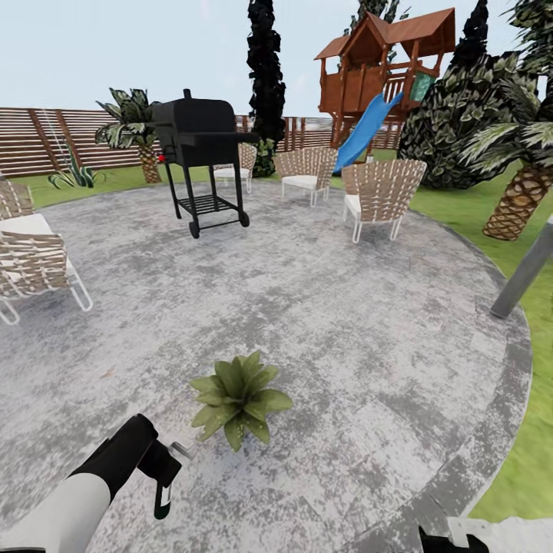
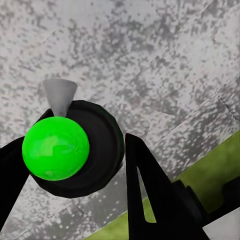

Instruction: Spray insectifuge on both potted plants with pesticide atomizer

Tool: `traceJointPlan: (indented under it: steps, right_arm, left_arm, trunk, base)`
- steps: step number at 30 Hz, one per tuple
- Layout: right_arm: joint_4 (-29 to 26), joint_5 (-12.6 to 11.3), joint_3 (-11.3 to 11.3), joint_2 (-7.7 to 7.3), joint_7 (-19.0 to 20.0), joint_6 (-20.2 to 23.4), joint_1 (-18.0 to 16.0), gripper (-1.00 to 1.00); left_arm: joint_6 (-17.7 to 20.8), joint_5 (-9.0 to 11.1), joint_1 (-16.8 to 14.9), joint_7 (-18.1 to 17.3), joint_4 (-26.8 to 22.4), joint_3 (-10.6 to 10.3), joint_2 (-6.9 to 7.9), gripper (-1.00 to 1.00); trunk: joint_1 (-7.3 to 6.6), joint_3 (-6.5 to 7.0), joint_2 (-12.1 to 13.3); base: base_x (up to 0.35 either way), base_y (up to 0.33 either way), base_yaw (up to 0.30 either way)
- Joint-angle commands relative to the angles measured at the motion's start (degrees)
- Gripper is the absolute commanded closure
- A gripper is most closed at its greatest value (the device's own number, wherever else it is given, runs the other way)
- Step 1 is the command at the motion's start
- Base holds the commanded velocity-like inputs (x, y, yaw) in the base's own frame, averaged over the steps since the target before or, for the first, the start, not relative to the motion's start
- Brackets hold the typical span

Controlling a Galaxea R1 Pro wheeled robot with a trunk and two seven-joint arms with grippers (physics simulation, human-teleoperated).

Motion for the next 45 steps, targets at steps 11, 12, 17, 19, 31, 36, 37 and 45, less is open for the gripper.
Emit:
traceJointPlan:
  steps: [11, 12, 17, 19, 31, 36, 37, 45]
  right_arm:
    - [0.0, 0.3, -0.5, 0.02, 0.4, -0.3, -0.1, -1.0]
    - [0.0, 0.3, -0.5, 0.02, 0.4, -0.3, -0.1, -1.0]
    - [0.0, 0.3, -0.5, 0.01, 0.4, -0.3, -0.1, -1.0]
    - [0.0, 0.3, -0.5, 0.0, 0.4, -0.3, -0.1, -1.0]
    - [-0.1, 0.3, -0.5, -0.01, 0.4, -0.3, -0.1, -1.0]
    - [0.0, 0.3, -0.5, 0.0, 0.4, -0.3, -0.1, -1.0]
    - [0.0, 0.3, -0.5, 0.0, 0.4, -0.3, -0.1, -1.0]
    - [0.0, 0.3, -0.6, 0.0, 0.4, -0.3, -0.1, -1.0]
  left_arm:
    - [0.2, -0.4, 0.0, -0.4, -0.2, -0.2, -0.01, 1.0]
    - [0.2, -0.4, 0.0, -0.4, -0.2, -0.2, -0.04, 1.0]
    - [0.2, -0.4, 0.0, -0.5, -0.2, -0.8, -0.1, 1.0]
    - [0.3, -0.4, 0.0, -0.5, -0.2, -0.8, -0.1, 1.0]
    - [0.4, -0.4, -0.6, -1.3, -0.1, -0.8, 0.37, 1.0]
    - [0.4, -0.5, -0.2, -1.2, -0.1, -0.9, 0.26, 1.0]
    - [0.4, -0.5, -0.2, -1.2, -0.1, -0.9, 0.26, 1.0]
    - [0.4, -0.4, -0.2, -1.2, 0.0, -0.8, -0.18, 1.0]
  trunk:
    - [-0.01, -0.05, 0.0]
    - [-0.01, -0.05, 0.0]
    - [-0.01, -0.05, 0.0]
    - [-0.01, -0.05, 0.0]
    - [-0.01, -0.05, 0.0]
    - [-0.01, 0.06, 0.0]
    - [-0.01, 0.1, 0.0]
    - [-0.01, 0.33, 0.0]
  base:
    - [0.039, 0.234, -0.146]
    - [0.038, 0.304, -0.298]
    - [0.009, 0.305, -0.267]
    - [0.046, 0.31, -0.056]
    - [0.059, 0.115, -0.004]
    - [0.015, 0.29, -0.174]
    - [0.001, 0.303, -0.242]
    - [-0.04, 0.304, -0.248]
